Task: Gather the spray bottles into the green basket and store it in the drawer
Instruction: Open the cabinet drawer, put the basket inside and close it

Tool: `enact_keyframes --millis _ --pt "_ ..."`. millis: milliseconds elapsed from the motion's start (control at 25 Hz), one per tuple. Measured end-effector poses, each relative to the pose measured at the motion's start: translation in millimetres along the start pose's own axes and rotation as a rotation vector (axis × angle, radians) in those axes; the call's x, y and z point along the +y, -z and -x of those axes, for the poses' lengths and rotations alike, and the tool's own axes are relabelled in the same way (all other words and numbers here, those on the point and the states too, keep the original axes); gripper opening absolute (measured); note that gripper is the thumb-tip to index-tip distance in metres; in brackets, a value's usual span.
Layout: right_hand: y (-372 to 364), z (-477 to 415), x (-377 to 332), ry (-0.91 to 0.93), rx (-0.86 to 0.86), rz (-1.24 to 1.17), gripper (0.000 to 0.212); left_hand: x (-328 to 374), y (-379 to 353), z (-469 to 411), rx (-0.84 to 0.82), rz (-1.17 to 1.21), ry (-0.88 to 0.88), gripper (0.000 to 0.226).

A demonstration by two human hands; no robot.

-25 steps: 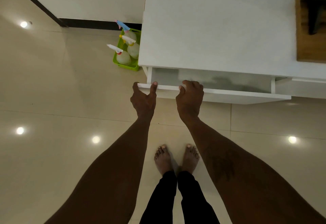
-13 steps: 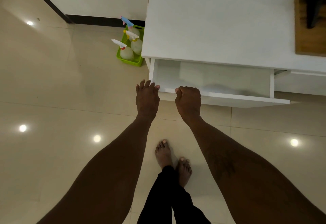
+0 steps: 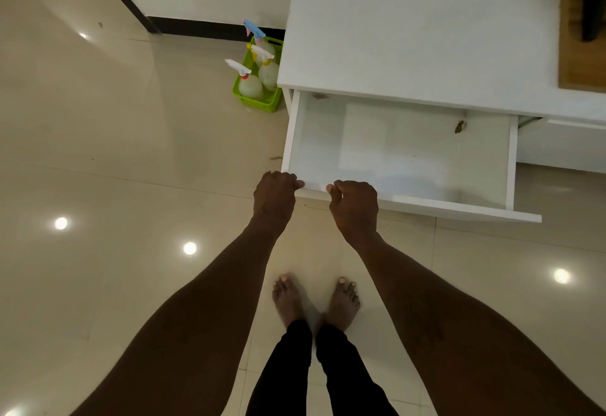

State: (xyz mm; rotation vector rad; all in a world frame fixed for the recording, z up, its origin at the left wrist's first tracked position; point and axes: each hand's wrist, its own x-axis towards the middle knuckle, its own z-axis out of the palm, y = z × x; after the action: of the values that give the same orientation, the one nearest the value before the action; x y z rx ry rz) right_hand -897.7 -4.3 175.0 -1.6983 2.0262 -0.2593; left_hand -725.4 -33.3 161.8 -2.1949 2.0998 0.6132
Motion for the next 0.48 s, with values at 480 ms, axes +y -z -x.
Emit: enact_keyframes --millis 480 --pt "0.1 32.9 -4.7 -0.007 -0.098 0.071 0.035 -8.3 -2.2 34.4 -0.052 0.018 0.021 0.021"
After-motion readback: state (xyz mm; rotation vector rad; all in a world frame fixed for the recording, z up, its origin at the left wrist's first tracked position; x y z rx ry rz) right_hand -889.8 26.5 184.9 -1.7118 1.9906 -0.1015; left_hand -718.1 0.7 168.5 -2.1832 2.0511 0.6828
